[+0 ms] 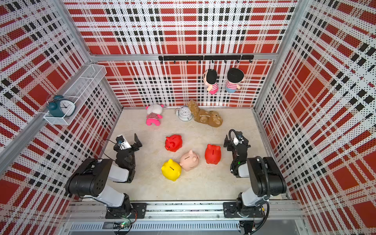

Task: Open piggy banks
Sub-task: Move the piggy bank to the center of the board.

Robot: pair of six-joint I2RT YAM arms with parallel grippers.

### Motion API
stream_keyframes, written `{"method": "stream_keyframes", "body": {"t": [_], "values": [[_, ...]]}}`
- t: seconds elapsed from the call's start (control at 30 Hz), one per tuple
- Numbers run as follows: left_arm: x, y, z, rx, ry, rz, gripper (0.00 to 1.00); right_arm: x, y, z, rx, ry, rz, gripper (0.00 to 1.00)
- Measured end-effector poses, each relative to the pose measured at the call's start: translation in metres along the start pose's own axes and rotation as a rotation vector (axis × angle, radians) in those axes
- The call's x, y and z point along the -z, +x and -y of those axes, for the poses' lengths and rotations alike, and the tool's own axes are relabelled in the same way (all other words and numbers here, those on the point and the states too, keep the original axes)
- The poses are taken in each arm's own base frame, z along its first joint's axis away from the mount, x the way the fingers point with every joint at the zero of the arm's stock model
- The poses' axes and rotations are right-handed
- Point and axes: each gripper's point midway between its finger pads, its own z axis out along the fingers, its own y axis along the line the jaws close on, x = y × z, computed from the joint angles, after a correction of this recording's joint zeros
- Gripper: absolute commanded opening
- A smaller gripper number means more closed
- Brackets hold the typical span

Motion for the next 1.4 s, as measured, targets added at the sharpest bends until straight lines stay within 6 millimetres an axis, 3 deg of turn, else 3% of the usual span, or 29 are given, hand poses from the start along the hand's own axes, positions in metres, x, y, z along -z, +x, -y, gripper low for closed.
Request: {"method": "stream_keyframes", "body": {"t": [1.13, 1.27, 1.4], "values": [[0.0, 0.0, 0.0, 0.001, 0.001, 0.0, 0.98, 0.0, 0.0, 0.001, 0.0, 0.004, 0.001, 1.0], [0.0, -0.001, -0.002, 0.007, -0.003, 0.003, 0.98, 0.007, 0.0, 0.006, -0.005, 0.027, 0.011, 1.0], [0.006, -0.007, -0.003, 0.013, -0.015, 0.02, 0.98, 0.02, -0.02, 0.012, -0.015, 0.057, 0.053, 1.0]]}}
